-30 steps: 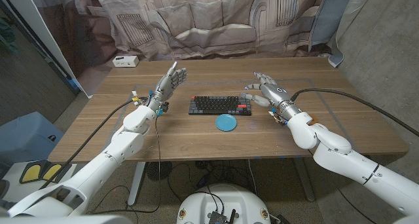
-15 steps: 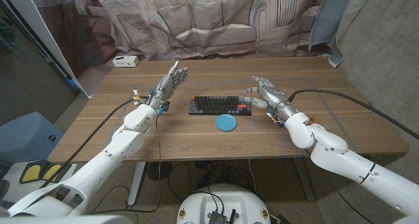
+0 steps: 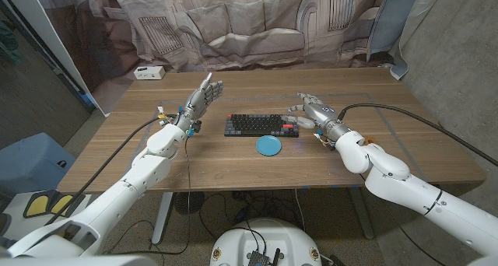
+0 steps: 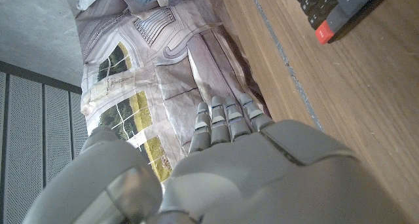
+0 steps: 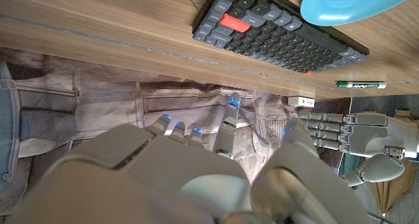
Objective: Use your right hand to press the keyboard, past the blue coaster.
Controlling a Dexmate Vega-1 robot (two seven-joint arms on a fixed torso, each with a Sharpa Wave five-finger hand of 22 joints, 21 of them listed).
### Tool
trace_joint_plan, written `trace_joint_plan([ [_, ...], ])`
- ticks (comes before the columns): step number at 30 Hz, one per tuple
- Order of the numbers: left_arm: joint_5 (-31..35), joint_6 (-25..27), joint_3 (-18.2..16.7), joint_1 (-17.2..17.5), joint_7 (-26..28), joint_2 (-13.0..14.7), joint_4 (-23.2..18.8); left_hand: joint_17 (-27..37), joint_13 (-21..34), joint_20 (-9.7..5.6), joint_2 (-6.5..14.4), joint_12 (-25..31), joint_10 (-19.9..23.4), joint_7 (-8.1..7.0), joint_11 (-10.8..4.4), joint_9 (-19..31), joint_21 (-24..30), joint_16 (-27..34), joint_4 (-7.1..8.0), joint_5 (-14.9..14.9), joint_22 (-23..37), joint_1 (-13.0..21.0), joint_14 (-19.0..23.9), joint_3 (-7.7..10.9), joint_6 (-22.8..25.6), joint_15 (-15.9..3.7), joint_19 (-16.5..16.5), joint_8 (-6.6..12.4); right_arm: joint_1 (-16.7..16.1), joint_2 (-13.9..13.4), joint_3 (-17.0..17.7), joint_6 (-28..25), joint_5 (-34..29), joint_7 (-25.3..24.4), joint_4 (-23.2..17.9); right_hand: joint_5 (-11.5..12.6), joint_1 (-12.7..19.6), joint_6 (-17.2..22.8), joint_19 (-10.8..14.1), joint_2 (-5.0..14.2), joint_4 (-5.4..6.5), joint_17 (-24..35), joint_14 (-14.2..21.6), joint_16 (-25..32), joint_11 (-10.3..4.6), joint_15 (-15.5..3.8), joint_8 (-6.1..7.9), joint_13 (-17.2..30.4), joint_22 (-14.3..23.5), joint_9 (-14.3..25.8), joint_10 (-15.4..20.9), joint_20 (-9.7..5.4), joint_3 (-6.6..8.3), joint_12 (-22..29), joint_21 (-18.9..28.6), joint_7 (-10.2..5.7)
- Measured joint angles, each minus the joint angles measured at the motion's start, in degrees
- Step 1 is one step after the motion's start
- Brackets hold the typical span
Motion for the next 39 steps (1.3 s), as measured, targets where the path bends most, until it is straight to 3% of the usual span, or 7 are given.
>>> trace_joint_plan([
  [19, 0.37, 0.15, -0.35, 1.05, 0.87, 0.66, -1.08, -0.05, 0.0, -0.3, 0.67, 0.01, 0.52, 0.72, -0.51, 0.0, -0.88, 0.0, 0.0, 0.0, 0.0, 0.67, 0.0, 0.0, 1.94, 0.0, 0.3, 0.0, 3.03, 0.8, -2.55, -3.76, 0.97, 5.72, -0.33, -0.22, 0.0, -5.1, 0.0, 0.0, 0.23, 0.0, 0.0, -0.39, 0.0, 0.0, -1.25, 0.12, -0.01, 0.0, -0.62, 0.0, 0.23, -0.2, 0.0, -0.43],
  [39, 0.14, -0.44, -1.11, 1.94, 1.4, 1.04, -1.7, -0.15, 0.01, -0.3, 0.97, 0.04, 0.52, 0.72, -0.51, 0.0, -1.28, 0.0, -0.25, 0.0, 0.0, 0.35, 0.0, 0.26, 1.94, 0.0, 0.29, 0.0, 5.98, 1.18, -5.98, -7.05, -0.93, 9.14, 0.3, -0.21, -0.23, -3.51, 0.0, 0.23, 0.23, 0.14, 0.0, -0.39, 0.0, 0.0, -0.35, 0.11, -0.01, -0.01, -0.6, 0.0, 0.23, -0.2, -0.01, -0.11],
])
